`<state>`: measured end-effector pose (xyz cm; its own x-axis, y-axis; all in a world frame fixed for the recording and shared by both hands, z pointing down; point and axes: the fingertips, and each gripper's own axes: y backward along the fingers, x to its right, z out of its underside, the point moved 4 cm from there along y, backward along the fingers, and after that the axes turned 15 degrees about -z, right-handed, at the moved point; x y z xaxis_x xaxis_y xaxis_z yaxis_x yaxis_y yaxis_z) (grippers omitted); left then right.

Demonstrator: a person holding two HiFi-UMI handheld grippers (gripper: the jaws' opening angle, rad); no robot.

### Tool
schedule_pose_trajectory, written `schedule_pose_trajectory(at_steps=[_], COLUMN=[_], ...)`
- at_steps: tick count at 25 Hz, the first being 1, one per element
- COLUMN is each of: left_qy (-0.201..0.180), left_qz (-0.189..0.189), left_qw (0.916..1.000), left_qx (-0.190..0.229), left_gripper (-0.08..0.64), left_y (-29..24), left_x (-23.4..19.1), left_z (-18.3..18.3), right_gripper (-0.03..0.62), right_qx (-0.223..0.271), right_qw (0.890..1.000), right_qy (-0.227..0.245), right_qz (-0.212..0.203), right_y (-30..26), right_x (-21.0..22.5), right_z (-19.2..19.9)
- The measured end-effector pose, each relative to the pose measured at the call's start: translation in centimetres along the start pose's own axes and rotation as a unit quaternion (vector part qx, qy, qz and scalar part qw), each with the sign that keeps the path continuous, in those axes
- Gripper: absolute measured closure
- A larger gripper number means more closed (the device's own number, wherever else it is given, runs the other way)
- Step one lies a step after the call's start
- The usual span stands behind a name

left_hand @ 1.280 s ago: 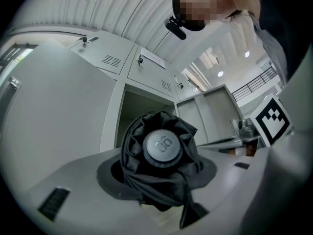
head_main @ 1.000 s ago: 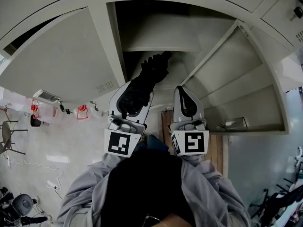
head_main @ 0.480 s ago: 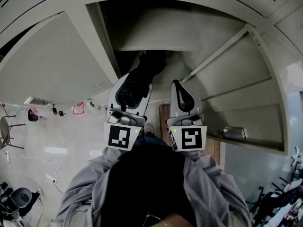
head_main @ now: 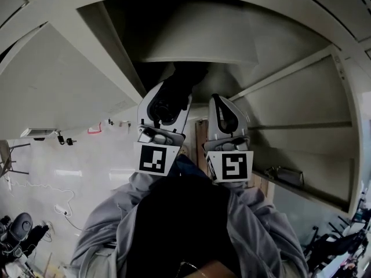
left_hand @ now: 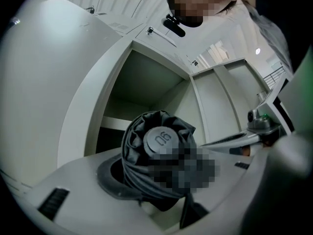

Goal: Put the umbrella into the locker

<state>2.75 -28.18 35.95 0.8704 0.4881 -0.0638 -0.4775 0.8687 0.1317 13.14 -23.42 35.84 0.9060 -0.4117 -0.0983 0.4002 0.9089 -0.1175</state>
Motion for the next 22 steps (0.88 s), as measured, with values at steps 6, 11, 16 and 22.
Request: schedule_pose_trajectory(at_steps=[6,11,16,22], left_qy=[-0.011,-0.009,-0.023,-0.040], left_qz=[0.001,0.007,0.016,0.021], left_qw=[0.9997,0.9986,0.9968,0.9943], left_qx=[-0.020,-0.051,-0.075,-0.097], left_gripper=[0.341,0.339,0.337,0.331], left_y=[-1.4,-2.8,-4.3,-5.9], left_x=[0.1,0.1,0.3,0.8], left_z=[1.9,3.7,5.3,7.2], right_gripper=[0.589,0.589,0.589,0.589], right_qx=[-0.012,-0.016,-0.019,-0.019], right_qw=[1.000,1.000,1.000,0.999], right_qy=[-0.009,-0.015,-0.018,-0.030], right_qz=[0.000,0.004,0.006,0.007], right_y=[-0.8,-1.2,-1.6,-2.2], right_x=[0.6,1.1,1.6,1.9], right_z=[1.2,1.8,2.2,2.3])
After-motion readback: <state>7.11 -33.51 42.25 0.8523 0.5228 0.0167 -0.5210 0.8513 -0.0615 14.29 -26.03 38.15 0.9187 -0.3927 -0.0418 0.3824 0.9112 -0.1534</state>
